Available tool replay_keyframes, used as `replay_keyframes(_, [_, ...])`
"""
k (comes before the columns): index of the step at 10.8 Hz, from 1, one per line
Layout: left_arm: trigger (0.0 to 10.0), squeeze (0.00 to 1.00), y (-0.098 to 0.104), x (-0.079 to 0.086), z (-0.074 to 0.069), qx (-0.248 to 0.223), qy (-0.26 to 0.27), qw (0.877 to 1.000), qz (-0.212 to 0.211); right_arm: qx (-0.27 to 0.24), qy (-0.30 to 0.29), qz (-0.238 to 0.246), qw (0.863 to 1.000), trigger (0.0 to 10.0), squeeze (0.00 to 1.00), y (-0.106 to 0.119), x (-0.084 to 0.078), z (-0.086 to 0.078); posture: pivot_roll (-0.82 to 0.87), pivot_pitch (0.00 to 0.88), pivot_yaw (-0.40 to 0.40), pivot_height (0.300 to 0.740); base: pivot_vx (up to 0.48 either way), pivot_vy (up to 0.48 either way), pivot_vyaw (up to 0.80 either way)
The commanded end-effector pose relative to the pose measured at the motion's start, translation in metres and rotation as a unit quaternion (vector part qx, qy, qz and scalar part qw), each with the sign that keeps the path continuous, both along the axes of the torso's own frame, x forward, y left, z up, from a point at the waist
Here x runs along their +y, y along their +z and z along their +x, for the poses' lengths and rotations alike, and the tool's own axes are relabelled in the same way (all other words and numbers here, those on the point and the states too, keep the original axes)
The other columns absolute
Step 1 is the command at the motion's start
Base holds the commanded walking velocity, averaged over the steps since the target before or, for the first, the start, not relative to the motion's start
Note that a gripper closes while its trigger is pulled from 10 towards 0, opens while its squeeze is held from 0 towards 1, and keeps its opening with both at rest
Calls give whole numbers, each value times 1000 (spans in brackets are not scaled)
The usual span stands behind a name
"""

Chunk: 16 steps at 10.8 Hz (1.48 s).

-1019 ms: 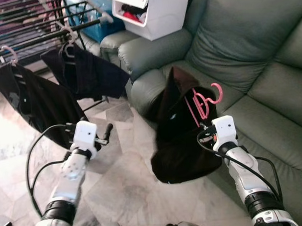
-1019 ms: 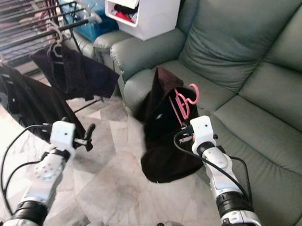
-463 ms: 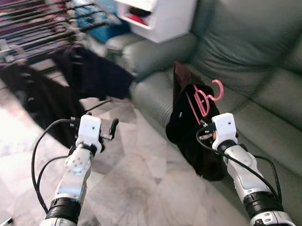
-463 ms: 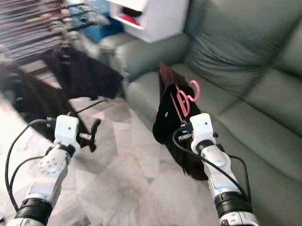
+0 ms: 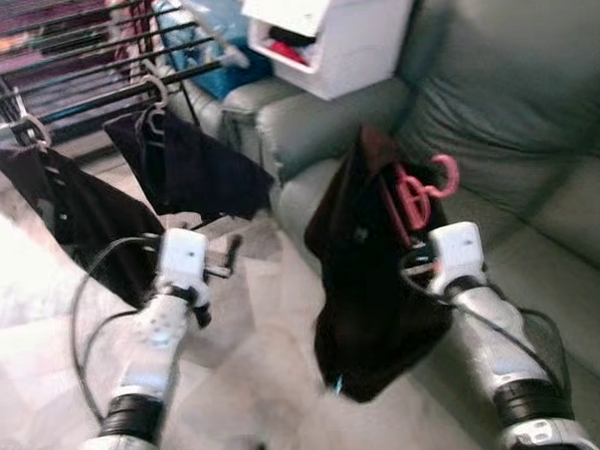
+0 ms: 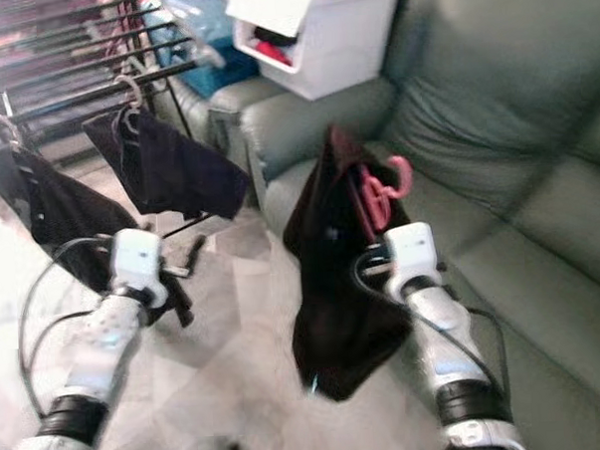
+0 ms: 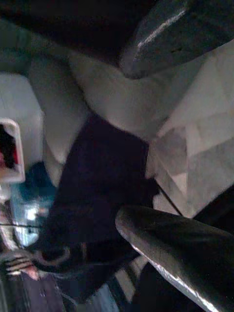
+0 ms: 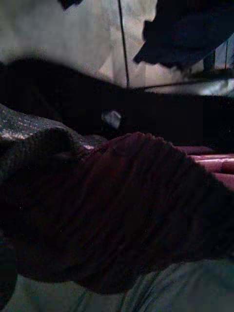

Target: Hang hanger

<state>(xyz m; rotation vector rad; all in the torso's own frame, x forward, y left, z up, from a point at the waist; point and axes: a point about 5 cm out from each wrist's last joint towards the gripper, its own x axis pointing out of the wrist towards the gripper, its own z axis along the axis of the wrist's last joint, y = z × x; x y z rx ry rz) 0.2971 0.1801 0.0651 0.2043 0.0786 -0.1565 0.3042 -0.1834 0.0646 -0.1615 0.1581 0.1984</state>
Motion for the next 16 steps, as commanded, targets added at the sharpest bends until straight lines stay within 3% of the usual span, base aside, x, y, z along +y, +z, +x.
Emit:
replay_keyframes(1, [10000,0,7,-7,5,-13,-5,1000,-3,-22,-15,-7,1000,10000,0,12,-13,4,-92,0,-30,740,458,0,0])
replay_keyframes(3, [10000,0,7,-4,6,-10,12,1000,-6,-15,-11,-16,1000,10000,0,12,-17,7,-92,0,-31,740,418,131,0])
replay_keyframes(9, [10000,0,9,2,9,-12,40,999,5,-8,13,-11,1000,10000,0,13,-11,10,-89,0,-31,740,343,334,646])
replay_keyframes(16, [10000,0,11,-1,11,-14,39,999,12,21,28,-13,999,10000,0,5,-5,11,-84,0,-31,740,339,339,0])
